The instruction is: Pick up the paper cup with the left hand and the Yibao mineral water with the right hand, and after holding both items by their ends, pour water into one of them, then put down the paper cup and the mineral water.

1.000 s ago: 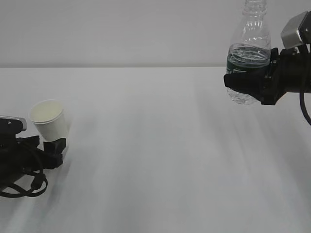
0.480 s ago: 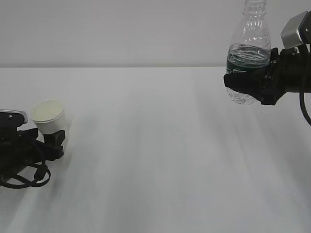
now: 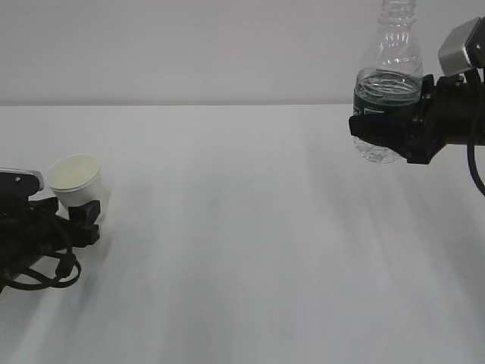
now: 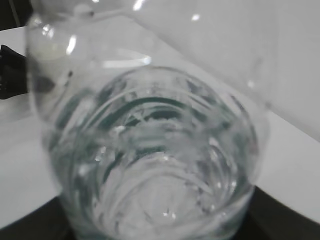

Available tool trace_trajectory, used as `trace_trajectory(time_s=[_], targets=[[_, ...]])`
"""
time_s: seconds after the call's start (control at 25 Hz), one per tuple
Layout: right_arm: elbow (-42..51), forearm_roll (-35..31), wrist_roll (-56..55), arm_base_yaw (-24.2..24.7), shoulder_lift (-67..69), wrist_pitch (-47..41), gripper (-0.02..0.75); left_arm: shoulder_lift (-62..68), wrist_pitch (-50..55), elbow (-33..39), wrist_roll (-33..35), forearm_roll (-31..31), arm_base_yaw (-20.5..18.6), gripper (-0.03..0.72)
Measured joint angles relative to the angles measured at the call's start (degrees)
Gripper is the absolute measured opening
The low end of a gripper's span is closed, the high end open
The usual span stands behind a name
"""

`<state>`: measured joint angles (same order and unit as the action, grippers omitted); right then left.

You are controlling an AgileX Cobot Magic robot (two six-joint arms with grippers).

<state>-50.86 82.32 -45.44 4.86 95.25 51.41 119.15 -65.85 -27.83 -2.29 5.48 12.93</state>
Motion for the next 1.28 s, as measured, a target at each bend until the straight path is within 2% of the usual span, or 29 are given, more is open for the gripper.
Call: trace_trajectory(time_s=[0.28, 0.64, 1.28], targets=[[0.0, 0.0, 0.0, 0.0, 0.0, 0.0, 0.435, 3.5, 0.0, -2.5, 0.0, 0.1, 0.0, 0.524], [0.0, 0.0, -0.1, 0.0, 0.0, 0.0, 0.435, 4.2, 0.0, -2.8, 0.8, 0.1, 0.0, 0.594], [0.0, 0.2, -0.3, 0.0, 0.0, 0.1, 0.435, 5.1, 0.0, -7.4, 0.9, -0.6, -2.9, 0.594]])
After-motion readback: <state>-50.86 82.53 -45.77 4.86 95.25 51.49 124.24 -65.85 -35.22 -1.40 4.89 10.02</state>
